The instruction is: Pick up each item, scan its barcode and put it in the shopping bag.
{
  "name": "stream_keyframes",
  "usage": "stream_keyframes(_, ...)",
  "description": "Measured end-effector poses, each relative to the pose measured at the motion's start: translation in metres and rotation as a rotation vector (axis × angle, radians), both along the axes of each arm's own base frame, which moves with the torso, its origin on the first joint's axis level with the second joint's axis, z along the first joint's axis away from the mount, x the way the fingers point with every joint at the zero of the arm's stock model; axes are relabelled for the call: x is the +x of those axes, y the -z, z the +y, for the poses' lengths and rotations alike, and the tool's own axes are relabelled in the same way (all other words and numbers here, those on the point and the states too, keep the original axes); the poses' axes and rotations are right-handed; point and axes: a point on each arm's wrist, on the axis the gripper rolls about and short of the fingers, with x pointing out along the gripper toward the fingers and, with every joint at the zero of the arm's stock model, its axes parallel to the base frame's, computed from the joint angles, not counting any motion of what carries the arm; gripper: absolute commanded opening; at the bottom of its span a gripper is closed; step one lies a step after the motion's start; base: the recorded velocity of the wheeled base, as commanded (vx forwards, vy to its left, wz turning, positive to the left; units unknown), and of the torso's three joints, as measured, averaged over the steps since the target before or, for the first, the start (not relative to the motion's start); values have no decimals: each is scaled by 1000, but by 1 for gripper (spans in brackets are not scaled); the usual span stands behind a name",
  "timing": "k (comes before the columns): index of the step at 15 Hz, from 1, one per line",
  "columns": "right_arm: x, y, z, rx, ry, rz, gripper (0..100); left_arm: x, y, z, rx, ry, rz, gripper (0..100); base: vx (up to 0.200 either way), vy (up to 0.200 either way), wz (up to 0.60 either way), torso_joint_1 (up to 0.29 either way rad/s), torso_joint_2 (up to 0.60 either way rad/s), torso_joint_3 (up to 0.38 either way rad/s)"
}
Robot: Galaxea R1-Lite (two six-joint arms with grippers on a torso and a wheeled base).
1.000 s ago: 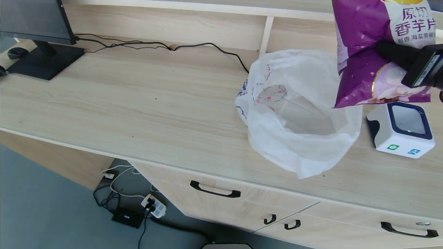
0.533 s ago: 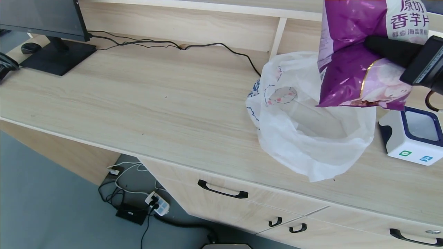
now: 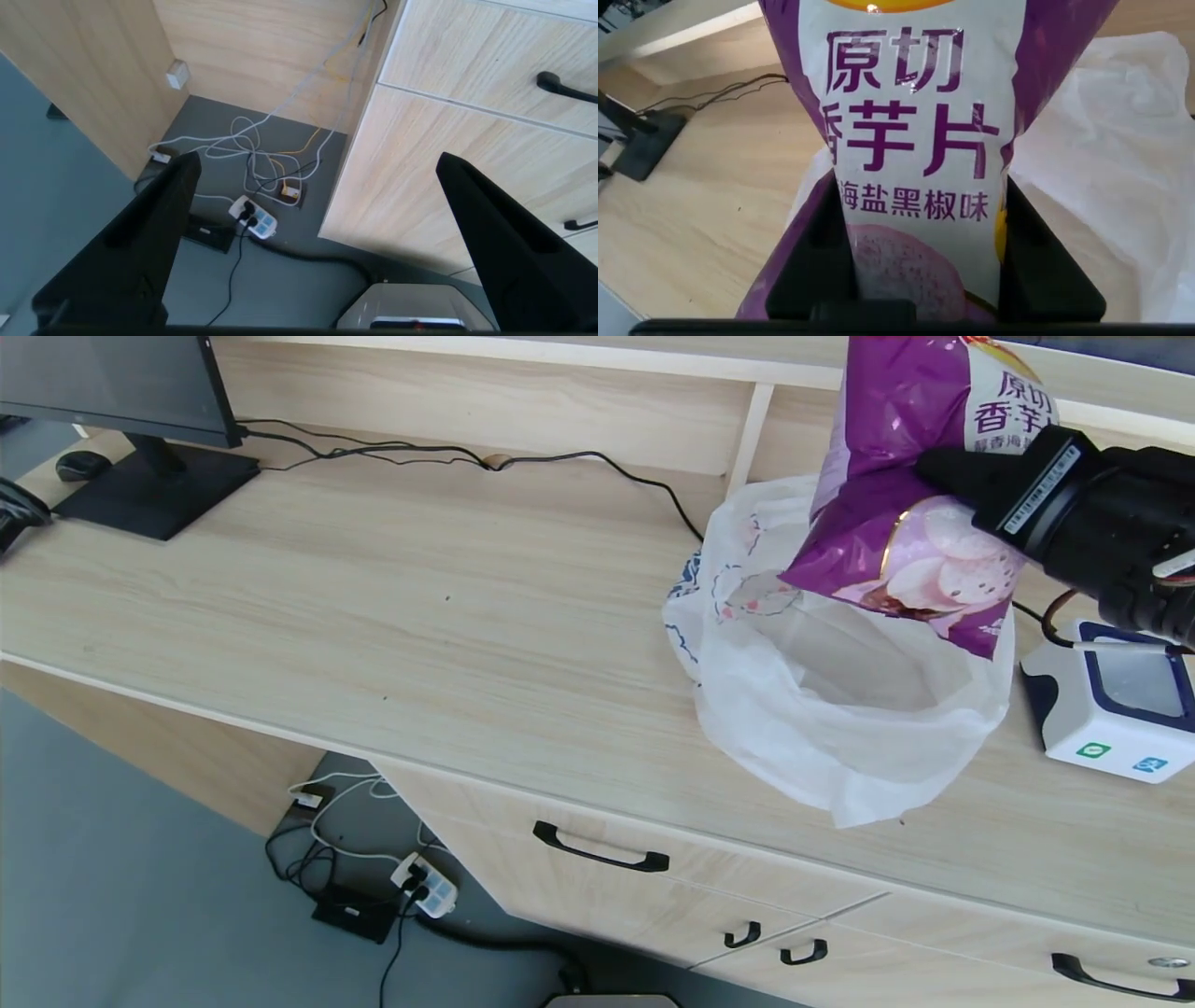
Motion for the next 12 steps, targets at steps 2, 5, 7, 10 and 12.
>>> stream_keyframes(2, 6, 5, 11, 29, -11, 31, 0, 0, 0, 0, 0, -1, 0, 100, 0, 0, 0, 0, 0, 0)
stream_keyframes(5, 7, 16, 24, 41, 2, 76, 0, 0, 0, 0, 0, 0, 0, 100, 0, 0, 0, 0, 0, 0)
stream_keyframes(7, 5, 31, 26, 28, 12, 123, 0, 0, 0, 0, 0, 0, 0, 100, 0, 0, 0, 0, 0, 0)
stream_keyframes(10, 1, 44, 23, 9, 19, 161, 0, 0, 0, 0, 1, 0, 0, 100, 0, 0, 0, 0, 0, 0)
stream_keyframes(12, 0, 50, 21, -2, 27, 179, 0, 0, 0, 0, 1, 0, 0, 100, 0, 0, 0, 0, 0, 0)
